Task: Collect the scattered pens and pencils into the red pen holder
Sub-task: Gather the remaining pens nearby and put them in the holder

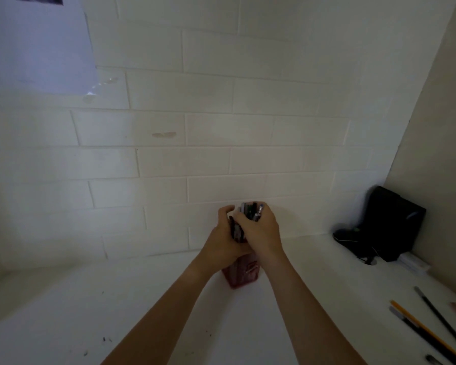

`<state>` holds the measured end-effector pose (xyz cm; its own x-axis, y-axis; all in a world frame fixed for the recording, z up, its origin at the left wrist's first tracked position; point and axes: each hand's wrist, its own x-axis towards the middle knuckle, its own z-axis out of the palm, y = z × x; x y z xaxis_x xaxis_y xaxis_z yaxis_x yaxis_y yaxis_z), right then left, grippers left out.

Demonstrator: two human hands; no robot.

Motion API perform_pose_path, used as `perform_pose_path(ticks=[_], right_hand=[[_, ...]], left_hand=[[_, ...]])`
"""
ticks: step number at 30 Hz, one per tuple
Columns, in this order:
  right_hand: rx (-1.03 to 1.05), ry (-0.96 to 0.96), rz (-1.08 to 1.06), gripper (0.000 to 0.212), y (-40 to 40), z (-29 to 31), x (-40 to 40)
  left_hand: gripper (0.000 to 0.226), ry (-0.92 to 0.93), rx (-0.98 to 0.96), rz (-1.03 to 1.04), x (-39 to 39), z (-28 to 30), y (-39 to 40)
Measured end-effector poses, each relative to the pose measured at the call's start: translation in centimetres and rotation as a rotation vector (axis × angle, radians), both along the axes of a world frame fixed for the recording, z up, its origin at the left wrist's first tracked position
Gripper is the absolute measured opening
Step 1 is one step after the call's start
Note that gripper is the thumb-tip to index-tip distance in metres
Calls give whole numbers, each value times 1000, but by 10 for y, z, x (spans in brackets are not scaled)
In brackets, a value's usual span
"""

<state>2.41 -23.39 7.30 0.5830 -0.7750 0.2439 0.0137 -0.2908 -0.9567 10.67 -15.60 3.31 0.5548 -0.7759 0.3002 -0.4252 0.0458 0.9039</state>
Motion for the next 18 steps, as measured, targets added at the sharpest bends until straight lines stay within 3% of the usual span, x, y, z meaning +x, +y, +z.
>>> perform_pose_path(ticks=[5, 11, 14, 16, 18], right_hand=[[51, -25, 138, 39, -2, 0, 0], [9, -78, 106, 15, -1, -1, 1], [-140, 36, 40, 33, 1, -4, -2], [-247, 95, -29, 46, 1, -8, -4], [-176, 100, 37, 46, 4, -8, -12]], left_hand=[[72, 41, -17, 121, -5, 2, 7], [67, -32, -74, 123, -15, 8, 2], [74, -51, -41, 87, -15, 8, 3], [66, -40, -39, 110, -14, 7, 3], [56, -36, -72, 151, -14, 6, 3]])
